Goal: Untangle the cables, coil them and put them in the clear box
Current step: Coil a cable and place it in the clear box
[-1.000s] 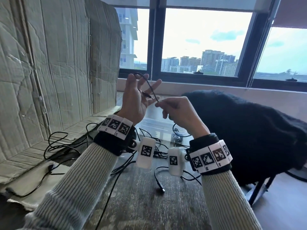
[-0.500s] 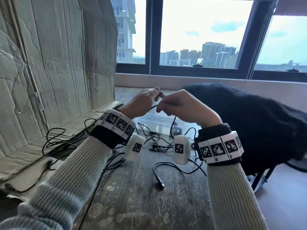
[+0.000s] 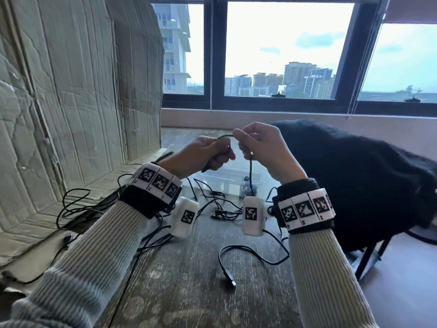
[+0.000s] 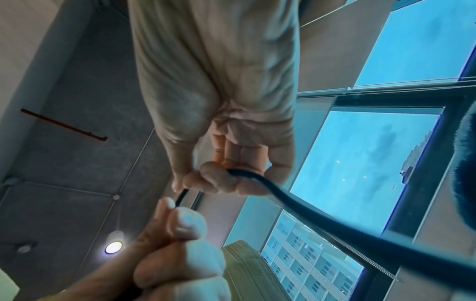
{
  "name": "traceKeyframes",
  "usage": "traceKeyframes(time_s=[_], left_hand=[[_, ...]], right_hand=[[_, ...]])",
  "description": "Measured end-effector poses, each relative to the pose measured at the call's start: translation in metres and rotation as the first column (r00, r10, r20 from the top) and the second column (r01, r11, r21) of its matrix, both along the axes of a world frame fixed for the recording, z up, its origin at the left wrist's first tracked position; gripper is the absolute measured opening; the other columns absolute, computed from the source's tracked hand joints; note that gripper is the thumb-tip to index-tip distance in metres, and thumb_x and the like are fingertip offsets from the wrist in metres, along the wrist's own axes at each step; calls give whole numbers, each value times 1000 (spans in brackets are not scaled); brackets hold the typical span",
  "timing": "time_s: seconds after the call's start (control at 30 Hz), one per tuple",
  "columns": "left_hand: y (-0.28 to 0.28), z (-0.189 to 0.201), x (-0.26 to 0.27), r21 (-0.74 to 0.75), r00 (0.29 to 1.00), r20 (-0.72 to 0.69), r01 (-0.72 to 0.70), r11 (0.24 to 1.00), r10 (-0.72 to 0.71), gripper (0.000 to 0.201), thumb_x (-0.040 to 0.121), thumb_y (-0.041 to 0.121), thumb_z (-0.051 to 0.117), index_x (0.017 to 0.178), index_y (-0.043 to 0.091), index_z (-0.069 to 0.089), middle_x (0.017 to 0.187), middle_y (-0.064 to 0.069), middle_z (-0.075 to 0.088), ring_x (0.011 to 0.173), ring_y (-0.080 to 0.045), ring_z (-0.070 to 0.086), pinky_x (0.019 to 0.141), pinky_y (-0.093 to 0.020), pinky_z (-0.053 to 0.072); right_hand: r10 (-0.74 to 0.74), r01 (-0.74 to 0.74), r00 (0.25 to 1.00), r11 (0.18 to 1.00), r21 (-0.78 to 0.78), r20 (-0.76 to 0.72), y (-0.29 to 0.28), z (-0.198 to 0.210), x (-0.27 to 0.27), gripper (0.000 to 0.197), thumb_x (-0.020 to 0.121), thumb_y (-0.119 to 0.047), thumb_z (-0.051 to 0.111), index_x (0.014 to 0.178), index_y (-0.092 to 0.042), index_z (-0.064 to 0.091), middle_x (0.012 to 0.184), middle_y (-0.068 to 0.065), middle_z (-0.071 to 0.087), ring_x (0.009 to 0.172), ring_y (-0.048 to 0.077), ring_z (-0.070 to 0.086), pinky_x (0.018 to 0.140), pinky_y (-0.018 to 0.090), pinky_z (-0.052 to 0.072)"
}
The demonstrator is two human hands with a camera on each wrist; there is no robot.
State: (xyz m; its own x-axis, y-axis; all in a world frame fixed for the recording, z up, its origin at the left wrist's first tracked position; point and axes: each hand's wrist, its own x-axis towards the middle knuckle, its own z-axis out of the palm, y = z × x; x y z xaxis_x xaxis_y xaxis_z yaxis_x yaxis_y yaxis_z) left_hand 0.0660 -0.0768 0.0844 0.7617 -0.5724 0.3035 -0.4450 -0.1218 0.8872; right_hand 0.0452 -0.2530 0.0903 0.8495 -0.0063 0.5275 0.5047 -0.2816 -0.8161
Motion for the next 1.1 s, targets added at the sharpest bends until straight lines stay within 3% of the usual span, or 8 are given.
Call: traceKeyframes(time_s=[0.27,0.5,0.63,0.7,0.77,0.87,0.97,1.1], left_hand=[[-1,9,12,-540,943,-165,-333,773,291,48,105,26,30,75,4,61,65,-5,71,58,-15,67,56,-21,52],[7,14,20,-717,878,-479,-403,569,19,47,105,36,23,96,6,58,83,-7,74,78,-20,73,78,-40,58],[14,10,24,-746,798,-596,-509,429,-90,39,103,33,32,79,11,54,57,1,55,44,-7,57,56,-27,58],[17,8,28,-715,801,-599,-525,461,-17,42,103,36,34,74,12,54,47,7,46,34,-1,40,34,-13,37],[22,3,35,-637,836,-485,-539,551,258,45,102,39,35,76,12,60,51,8,45,34,-2,34,33,-16,25],[26,-10,40,-435,772,-74,-594,676,631,49,100,44,38,74,14,68,55,5,52,40,-8,41,42,-25,36],[24,-14,39,-130,681,303,-664,737,667,60,100,49,30,64,19,69,52,4,57,40,-2,49,55,-14,40],[20,-12,32,113,747,343,-635,765,570,76,99,56,21,48,14,60,39,4,52,38,-4,48,57,-22,38]], right_hand=[[-83,94,993,987,-132,90,10,-5,7,14,93,-16,58,101,-14,70,65,-9,56,47,-2,47,52,22,41],[-81,122,987,942,-313,141,44,-27,19,22,95,-17,56,107,-15,73,64,-5,65,48,2,49,50,15,44],[59,-65,998,898,-435,-28,54,-31,14,23,95,-19,57,83,-9,74,52,-14,61,38,0,42,46,14,38],[123,-184,981,837,-515,-149,58,-33,9,25,96,-21,56,85,-8,73,57,-11,64,51,9,50,55,23,45],[163,-231,972,789,-570,-168,58,-32,7,22,96,-19,54,92,-8,73,60,-8,60,54,13,49,56,26,44],[172,-195,980,793,-576,-95,54,-26,6,21,96,-17,51,97,-12,72,59,-14,53,50,10,39,51,20,34],[120,-86,992,841,-534,30,50,-24,9,19,94,-19,57,91,-15,75,62,-6,62,51,12,43,52,22,35],[9,58,985,925,-375,175,46,-23,12,9,84,-20,69,79,-20,77,68,5,71,62,23,62,64,33,51]])
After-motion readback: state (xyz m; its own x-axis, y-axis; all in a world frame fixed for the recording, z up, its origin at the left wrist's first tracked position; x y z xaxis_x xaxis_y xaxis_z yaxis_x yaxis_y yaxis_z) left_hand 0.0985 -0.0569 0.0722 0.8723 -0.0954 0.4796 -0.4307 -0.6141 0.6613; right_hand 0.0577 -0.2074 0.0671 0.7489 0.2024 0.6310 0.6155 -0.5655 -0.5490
